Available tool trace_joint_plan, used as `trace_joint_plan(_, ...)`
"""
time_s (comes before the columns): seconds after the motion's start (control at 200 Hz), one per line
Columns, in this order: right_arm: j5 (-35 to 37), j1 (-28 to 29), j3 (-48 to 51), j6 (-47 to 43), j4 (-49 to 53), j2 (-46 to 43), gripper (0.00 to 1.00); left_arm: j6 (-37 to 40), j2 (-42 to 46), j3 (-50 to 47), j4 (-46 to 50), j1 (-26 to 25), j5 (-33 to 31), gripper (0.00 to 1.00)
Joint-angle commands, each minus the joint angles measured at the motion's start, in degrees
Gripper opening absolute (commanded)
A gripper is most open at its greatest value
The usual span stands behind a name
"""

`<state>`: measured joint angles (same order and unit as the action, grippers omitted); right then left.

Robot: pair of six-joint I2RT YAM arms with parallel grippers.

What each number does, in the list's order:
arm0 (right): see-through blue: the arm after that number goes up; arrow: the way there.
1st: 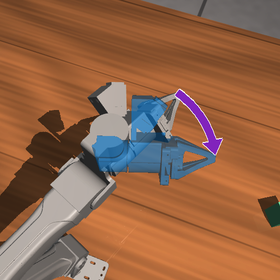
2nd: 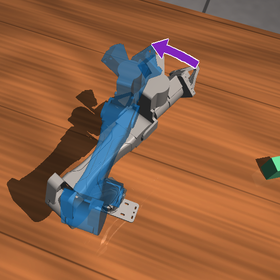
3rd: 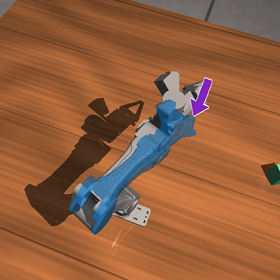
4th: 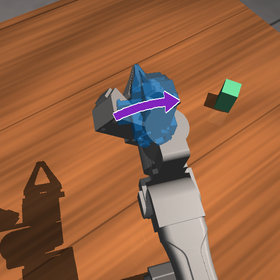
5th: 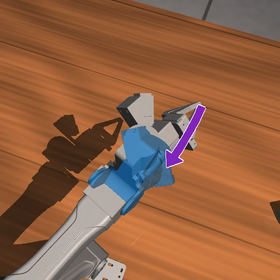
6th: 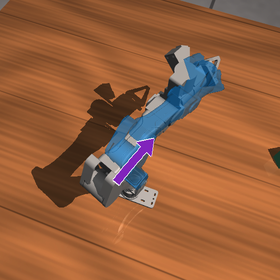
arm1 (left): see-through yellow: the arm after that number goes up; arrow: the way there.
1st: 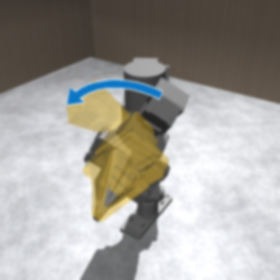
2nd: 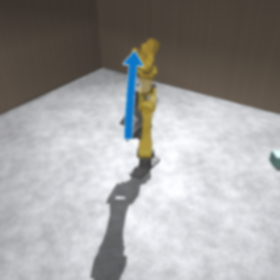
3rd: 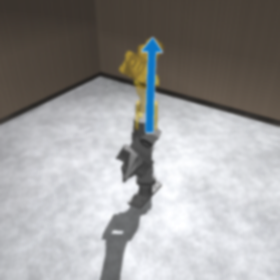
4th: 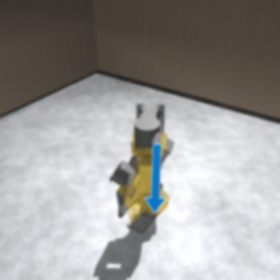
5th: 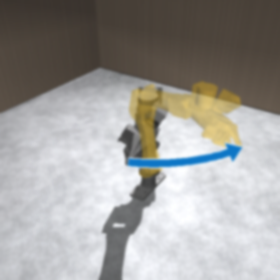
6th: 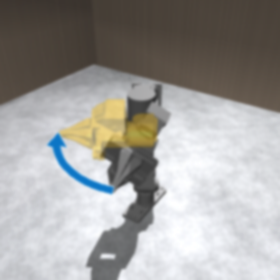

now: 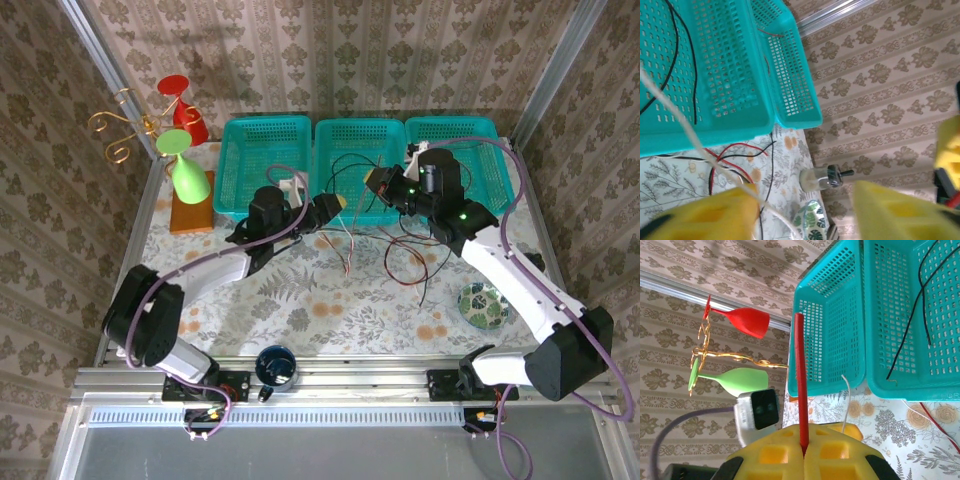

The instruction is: Untangle the cables

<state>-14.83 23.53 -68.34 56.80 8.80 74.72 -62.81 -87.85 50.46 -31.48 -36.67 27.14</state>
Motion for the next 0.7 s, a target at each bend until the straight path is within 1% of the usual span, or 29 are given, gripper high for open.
trace_joint_plan(0.0, 2.2, 0.3, 0.9, -0.8, -0.4, -2.6, 0.0, -1.3, -2.0, 3.1, -4.6, 0.2, 1.1, 0.26)
trace_joint_plan(0.08, 2.8, 0.1, 0.8, -1.4, 0.4, -3.4, 0.0, 0.3, -2.0, 4.7, -2.5, 0.2, 0.8, 0.09)
trace_joint_plan(0.185, 4.0, -0.3, 1.0, -2.3, 1.9, -4.5, 0.0, 3.6, -0.2, 6.2, 1.4, 0.4, -0.4, 0.0)
trace_joint_plan(0.305, 6.7, -1.1, 1.7, -3.4, 4.2, -6.3, 0.0, 9.2, 4.3, 7.1, 8.4, 0.7, -3.5, 0.0)
trace_joint_plan(0.45, 11.6, -2.8, 2.5, -5.8, 8.0, -9.4, 0.0, 18.2, 11.7, 9.2, 19.9, 1.2, -8.2, 0.0)
trace_joint_plan(0.555, 14.6, -4.0, 3.0, -5.9, 9.2, -12.8, 0.0, 25.5, 16.8, 12.1, 28.1, 1.4, -12.5, 0.0)
trace_joint_plan(0.64, 17.3, -4.1, 2.8, -6.3, 9.8, -15.5, 0.0, 28.7, 19.5, 15.0, 33.5, 1.5, -16.1, 0.0)
trace_joint_plan(0.695, 19.1, -4.1, 2.5, -6.9, 10.0, -17.0, 0.0, 31.2, 20.4, 17.5, 36.6, 1.8, -16.9, 0.0)
